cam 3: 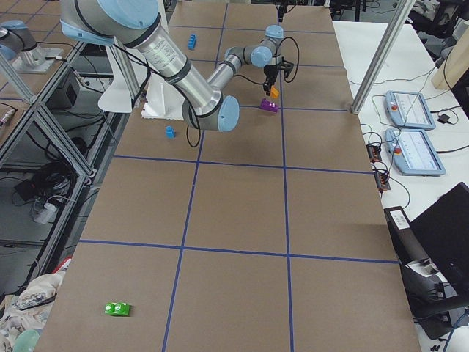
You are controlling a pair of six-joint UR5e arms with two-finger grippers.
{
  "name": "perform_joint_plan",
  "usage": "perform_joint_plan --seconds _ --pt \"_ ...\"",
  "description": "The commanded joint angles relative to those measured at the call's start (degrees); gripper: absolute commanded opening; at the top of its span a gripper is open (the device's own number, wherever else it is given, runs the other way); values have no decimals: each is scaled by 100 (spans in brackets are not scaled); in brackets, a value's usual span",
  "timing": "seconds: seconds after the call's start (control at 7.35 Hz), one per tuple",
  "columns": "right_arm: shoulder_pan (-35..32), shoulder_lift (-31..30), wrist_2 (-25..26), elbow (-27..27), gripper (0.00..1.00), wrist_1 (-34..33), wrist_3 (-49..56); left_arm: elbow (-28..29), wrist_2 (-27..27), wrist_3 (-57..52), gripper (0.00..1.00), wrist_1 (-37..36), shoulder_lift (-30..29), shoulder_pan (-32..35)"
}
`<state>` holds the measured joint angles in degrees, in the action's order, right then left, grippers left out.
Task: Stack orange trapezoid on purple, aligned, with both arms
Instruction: 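Lower the orange block onto the purple block, aligning their edges, with the right gripper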
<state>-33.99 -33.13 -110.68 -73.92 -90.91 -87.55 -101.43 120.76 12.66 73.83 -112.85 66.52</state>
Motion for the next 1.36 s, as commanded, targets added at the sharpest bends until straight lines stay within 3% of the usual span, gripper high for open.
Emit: perform_joint_plan --seconds 0.0,1.22 --pt "86 -88 116 0 0 -15 1 0 0 0 100 0 0 1" --pt "191 -123 125 27 0 20 -8 18 0 0 100 0 0 -16"
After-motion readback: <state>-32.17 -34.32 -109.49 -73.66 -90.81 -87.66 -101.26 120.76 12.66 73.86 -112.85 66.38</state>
